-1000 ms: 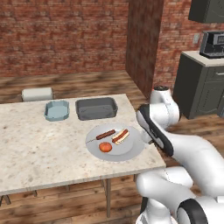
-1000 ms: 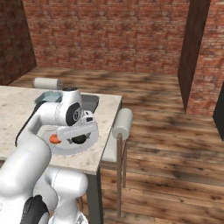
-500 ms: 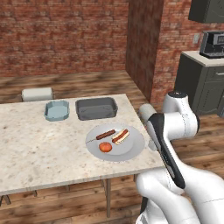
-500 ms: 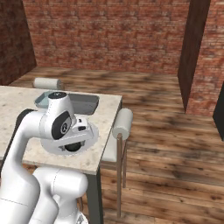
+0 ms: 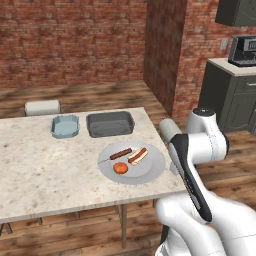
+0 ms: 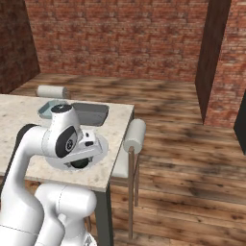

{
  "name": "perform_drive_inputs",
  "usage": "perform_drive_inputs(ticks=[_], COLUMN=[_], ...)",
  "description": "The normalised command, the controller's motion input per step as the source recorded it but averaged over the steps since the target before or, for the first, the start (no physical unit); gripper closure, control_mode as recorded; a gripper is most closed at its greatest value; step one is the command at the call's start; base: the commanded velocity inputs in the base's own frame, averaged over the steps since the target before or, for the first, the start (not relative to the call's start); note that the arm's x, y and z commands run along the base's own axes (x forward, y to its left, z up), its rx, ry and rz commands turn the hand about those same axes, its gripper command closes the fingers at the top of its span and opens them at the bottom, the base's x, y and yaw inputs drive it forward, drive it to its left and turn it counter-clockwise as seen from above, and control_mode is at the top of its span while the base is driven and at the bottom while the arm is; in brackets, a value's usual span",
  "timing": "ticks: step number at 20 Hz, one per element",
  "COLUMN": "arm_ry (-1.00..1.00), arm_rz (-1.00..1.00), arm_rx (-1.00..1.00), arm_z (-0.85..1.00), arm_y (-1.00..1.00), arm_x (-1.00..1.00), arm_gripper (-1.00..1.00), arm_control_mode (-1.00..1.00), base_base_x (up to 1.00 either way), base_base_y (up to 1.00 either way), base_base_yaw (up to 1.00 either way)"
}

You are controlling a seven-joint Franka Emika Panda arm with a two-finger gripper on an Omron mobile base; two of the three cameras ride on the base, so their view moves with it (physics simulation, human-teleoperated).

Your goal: Place one cooked food and one vegetable from the large plate to each tupperware container.

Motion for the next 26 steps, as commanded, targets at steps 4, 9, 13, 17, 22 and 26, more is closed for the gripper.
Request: perform_drive_inputs(ticks=[4, 9, 13, 17, 22, 26], arm_ry=[0.0, 0.0, 0.0, 0.0, 0.0, 0.0], arm_rz=[0.0, 0.0, 0.0, 0.0, 0.0, 0.0], arm_rx=[0.0, 0.0, 0.0, 0.0, 0.0, 0.0], arm_z=[0.0, 0.0, 0.0, 0.0, 0.0, 0.0], arm_y=[0.0, 0.0, 0.0, 0.0, 0.0, 0.0], arm_x=[0.0, 0.0, 0.0, 0.0, 0.0, 0.0], arm_gripper=[1.0, 1.0, 1.0, 1.0, 1.0, 1.0], arm_control_mode=[1.0, 1.0, 1.0, 1.0, 1.0, 1.0], base_base_x=[0.0, 0.18, 0.44, 0.99, 0.99, 0.69], base_base_y=[-0.71, -1.0, -1.0, -0.98, -0.82, -0.49], base_base_yaw=[0.04, 0.1, 0.14, 0.3, 0.57, 0.84])
